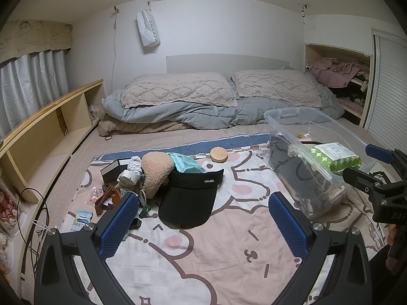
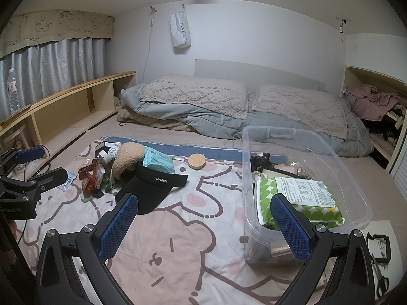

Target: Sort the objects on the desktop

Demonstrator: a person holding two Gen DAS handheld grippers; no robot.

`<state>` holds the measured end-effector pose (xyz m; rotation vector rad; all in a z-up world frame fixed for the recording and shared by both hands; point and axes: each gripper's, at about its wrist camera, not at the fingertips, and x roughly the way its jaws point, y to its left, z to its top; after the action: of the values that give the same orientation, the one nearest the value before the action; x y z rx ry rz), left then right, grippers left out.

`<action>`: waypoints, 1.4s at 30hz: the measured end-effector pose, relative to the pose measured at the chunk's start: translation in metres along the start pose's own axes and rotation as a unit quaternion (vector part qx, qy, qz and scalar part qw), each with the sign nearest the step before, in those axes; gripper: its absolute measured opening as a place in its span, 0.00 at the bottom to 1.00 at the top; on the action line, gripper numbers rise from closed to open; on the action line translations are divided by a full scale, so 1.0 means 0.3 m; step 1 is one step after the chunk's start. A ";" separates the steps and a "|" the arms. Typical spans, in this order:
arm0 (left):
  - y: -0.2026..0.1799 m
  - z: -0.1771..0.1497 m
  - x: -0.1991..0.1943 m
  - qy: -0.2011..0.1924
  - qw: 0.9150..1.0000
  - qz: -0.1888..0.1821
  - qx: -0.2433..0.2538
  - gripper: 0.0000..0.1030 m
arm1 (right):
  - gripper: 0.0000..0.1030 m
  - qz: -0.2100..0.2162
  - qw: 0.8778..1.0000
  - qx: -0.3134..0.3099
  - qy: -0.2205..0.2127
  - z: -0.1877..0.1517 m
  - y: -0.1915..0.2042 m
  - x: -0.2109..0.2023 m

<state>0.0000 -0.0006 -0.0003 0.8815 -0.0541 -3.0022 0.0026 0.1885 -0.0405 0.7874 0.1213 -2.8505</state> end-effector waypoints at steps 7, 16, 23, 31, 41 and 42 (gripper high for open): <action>0.000 0.000 0.000 0.000 1.000 0.000 0.000 1.00 | 1.00 -0.001 1.000 0.002 0.002 -0.006 -0.004 0.019; 0.000 0.000 0.001 0.000 1.000 0.000 0.000 1.00 | 1.00 -0.002 1.000 0.003 0.002 -0.007 -0.005 0.019; 0.001 0.000 -0.004 0.001 1.000 0.001 -0.001 1.00 | 1.00 -0.001 1.000 0.004 0.001 -0.004 -0.004 0.022; 0.046 -0.005 0.006 -0.002 1.000 0.017 -0.010 1.00 | 1.00 -0.002 1.000 -0.006 -0.003 0.006 0.004 0.030; 0.165 0.004 0.018 -0.010 0.998 0.061 -0.034 1.00 | 1.00 0.012 1.000 0.004 0.005 0.032 -0.017 0.045; 0.178 0.004 0.019 -0.011 0.997 0.068 -0.035 1.00 | 1.00 0.010 1.000 0.004 0.005 0.035 -0.018 0.047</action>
<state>-0.0053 -0.0541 -0.0006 0.8038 -0.0071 -2.8696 -0.0156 0.1902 -0.0386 0.8011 0.1027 -2.8295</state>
